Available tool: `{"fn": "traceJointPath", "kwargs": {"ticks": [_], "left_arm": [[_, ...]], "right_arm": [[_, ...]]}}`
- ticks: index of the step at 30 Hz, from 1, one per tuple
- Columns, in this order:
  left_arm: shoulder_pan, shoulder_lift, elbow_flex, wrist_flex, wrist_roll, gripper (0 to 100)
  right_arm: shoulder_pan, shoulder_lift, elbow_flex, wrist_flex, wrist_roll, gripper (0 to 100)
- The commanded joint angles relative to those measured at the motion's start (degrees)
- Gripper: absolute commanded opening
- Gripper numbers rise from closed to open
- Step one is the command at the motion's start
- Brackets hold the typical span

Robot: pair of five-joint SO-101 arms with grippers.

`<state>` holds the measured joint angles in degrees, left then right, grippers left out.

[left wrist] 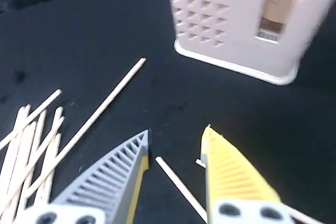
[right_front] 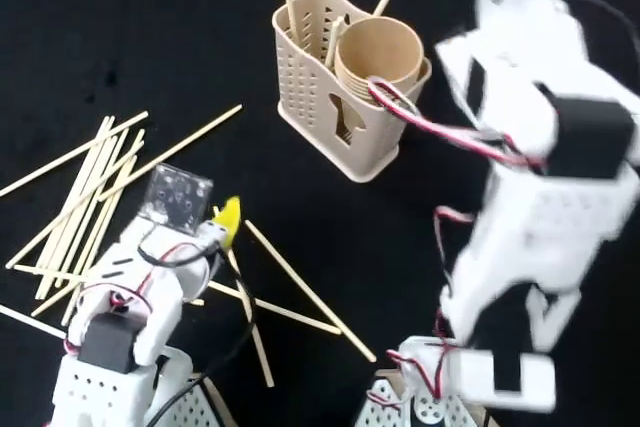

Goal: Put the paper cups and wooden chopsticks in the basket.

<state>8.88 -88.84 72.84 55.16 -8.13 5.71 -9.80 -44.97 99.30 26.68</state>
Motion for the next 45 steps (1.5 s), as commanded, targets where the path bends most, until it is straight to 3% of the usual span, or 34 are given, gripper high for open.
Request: {"fn": "traceJointPath", "kwargs": {"ticks": [1,4,11,14,18,28,34,38,41,45], "left_arm": [[-4.70,9.05,-7.25,-0.35,3.60,17],[-5.23,22.59,-11.56,-0.18,3.69,17],[-4.79,53.10,-25.71,10.64,9.67,17],[-2.86,62.15,-27.56,13.19,16.09,17],[-0.22,70.51,-28.00,10.20,25.67,17],[0.22,74.29,-30.11,3.52,35.08,17],[-2.77,74.64,-27.21,-3.43,35.34,17],[-5.05,74.64,-24.84,-8.00,35.34,16],[-4.88,74.64,-23.60,-10.11,35.43,12],[-5.14,75.69,-22.37,-12.48,35.43,8]], "right_arm": [[5.27,-7.78,11.30,1.85,-0.70,9.9],[9.76,-14.02,22.29,1.85,-0.44,0.9],[16.53,-33.10,49.71,-1.58,5.01,3.6],[19.60,-41.98,62.99,-6.15,7.30,3.6],[22.77,-52.18,83.21,-16.88,5.80,3.8],[22.68,-56.84,109.14,-28.92,5.45,3.8],[22.68,-56.92,118.20,-36.48,5.36,3.7],[20.22,-56.92,125.85,-44.75,-0.70,3.6],[19.34,-56.92,130.51,-51.78,-0.97,3.6],[19.34,-56.92,130.86,-51.87,-1.32,3.6]]}}
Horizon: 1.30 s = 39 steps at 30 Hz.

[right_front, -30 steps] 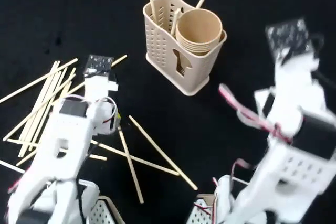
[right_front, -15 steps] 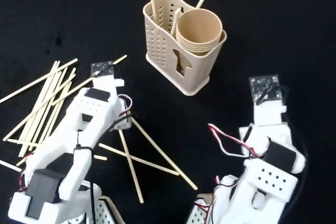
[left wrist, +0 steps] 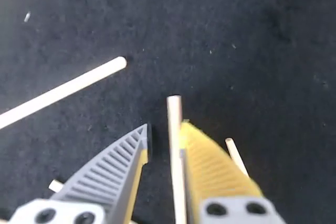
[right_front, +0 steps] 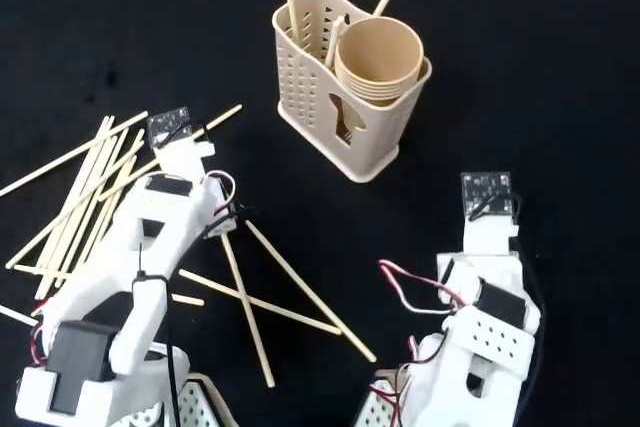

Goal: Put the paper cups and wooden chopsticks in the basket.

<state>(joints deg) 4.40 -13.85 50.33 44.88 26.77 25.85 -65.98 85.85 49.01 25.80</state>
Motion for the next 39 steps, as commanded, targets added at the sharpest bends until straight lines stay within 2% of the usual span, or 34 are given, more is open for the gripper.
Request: {"fn": "traceJointPath", "kwargs": {"ticks": [1,6,9,11,15,19,25,28,31,37,39], "left_arm": [[-0.66,1.41,0.04,-2.29,0.53,8],[-0.75,5.89,-4.35,2.20,0.09,8],[-0.92,8.97,-7.34,4.31,-0.35,2],[-0.84,10.11,-8.66,5.01,-2.20,3],[-0.92,10.20,-10.68,5.98,-3.25,3],[-0.92,6.77,-14.64,12.04,-4.22,3],[-0.92,-7.74,-23.69,18.73,-13.10,3],[-1.98,-16.00,-31.60,18.46,-22.59,3],[-4.44,-21.98,-39.69,8.53,-27.08,3],[-6.20,-22.95,-45.76,-31.47,-27.16,3],[-4.70,-20.75,-48.84,-36.31,-26.64,3]], "right_arm": [[-0.79,-0.75,0.04,-1.58,-0.44,3.6],[-0.79,-0.75,0.04,-1.67,-0.53,3.6],[-0.79,-0.75,0.13,-1.85,-0.53,3.6],[-0.79,-0.75,0.22,-1.93,-0.53,3.6],[-0.79,-0.75,0.22,-1.93,-0.53,3.6],[-0.79,-0.75,0.31,-1.93,-0.53,3.6],[-0.79,-0.75,0.31,-1.93,-0.53,3.6],[-0.79,-0.75,0.40,-1.93,-0.53,3.6],[-0.79,-0.75,0.40,-1.93,-0.53,3.6],[-0.79,-0.75,0.40,-1.93,-0.53,3.6],[-0.79,-0.75,0.40,-1.93,-0.53,3.6]]}}
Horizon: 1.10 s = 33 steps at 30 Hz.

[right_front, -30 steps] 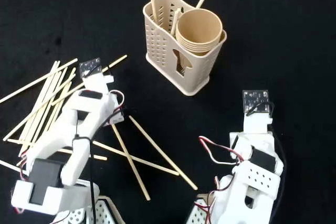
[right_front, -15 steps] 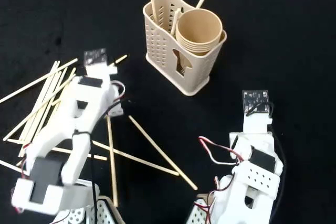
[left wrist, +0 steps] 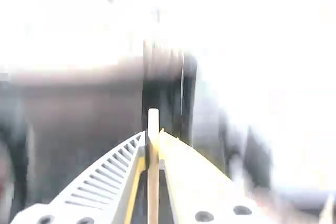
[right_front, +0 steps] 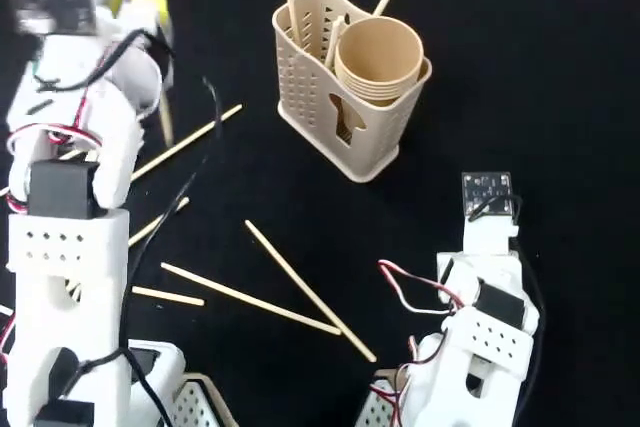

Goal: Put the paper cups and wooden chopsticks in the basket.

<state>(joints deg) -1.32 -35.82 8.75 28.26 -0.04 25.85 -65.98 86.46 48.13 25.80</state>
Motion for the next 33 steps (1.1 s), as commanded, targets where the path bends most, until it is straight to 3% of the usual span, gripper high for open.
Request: {"fn": "traceJointPath", "kwargs": {"ticks": [1,5,13,16,23,28,33], "left_arm": [[2.24,2.64,-9.89,-18.90,1.14,3],[5.58,11.08,-21.23,-14.07,3.52,3],[8.13,33.85,-42.24,-12.40,3.87,3],[8.22,39.21,-46.20,-11.25,8.26,3],[6.99,41.93,-46.73,-10.99,13.98,3],[4.44,42.02,-46.11,-10.99,24.62,3],[3.30,42.02,-41.98,-11.43,25.67,3]], "right_arm": [[-0.79,-0.75,-0.22,-1.05,-0.53,3.6],[-0.79,-0.75,-0.40,-1.05,-0.53,3.6],[-0.79,-0.75,-0.57,-1.05,-0.53,3.6],[-0.79,-0.84,-0.57,-1.14,-0.53,3.6],[-0.79,-0.84,-0.48,-2.73,-0.53,3.6],[-0.88,-0.84,-0.48,-2.73,-0.53,3.6],[-0.88,-0.84,-0.48,-2.73,-0.53,3.6]]}}
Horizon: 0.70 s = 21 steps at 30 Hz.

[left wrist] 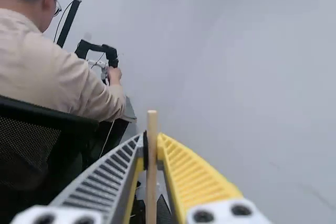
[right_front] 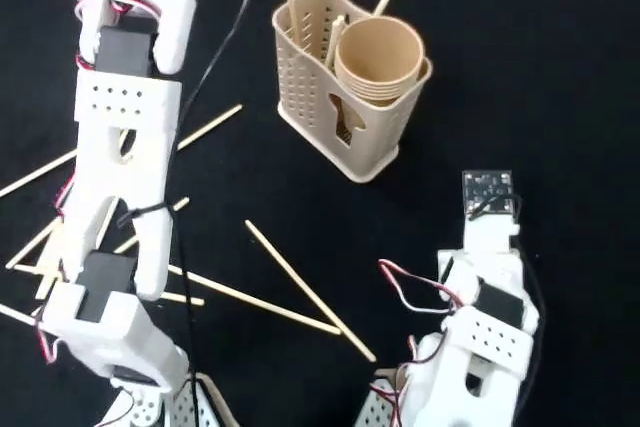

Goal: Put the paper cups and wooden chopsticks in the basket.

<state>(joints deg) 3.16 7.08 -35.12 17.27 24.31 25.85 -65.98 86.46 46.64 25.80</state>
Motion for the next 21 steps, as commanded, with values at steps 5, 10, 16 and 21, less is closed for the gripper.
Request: {"fn": "traceJointPath", "kwargs": {"ticks": [5,10,16,21], "left_arm": [[-1.36,-0.53,7.78,-4.57,1.32,3],[-1.01,-0.97,16.75,-10.73,1.32,3],[-0.31,-0.97,22.02,-12.31,1.41,3],[-0.57,-1.05,23.16,-11.87,1.32,3]], "right_arm": [[-0.88,-0.84,-0.48,-1.23,-0.53,3.7],[-0.88,-0.84,-0.48,-1.23,-0.53,3.7],[-0.88,-0.84,-0.48,-1.23,-0.53,3.7],[-0.88,-0.84,-0.48,-1.23,-0.53,3.8]]}}
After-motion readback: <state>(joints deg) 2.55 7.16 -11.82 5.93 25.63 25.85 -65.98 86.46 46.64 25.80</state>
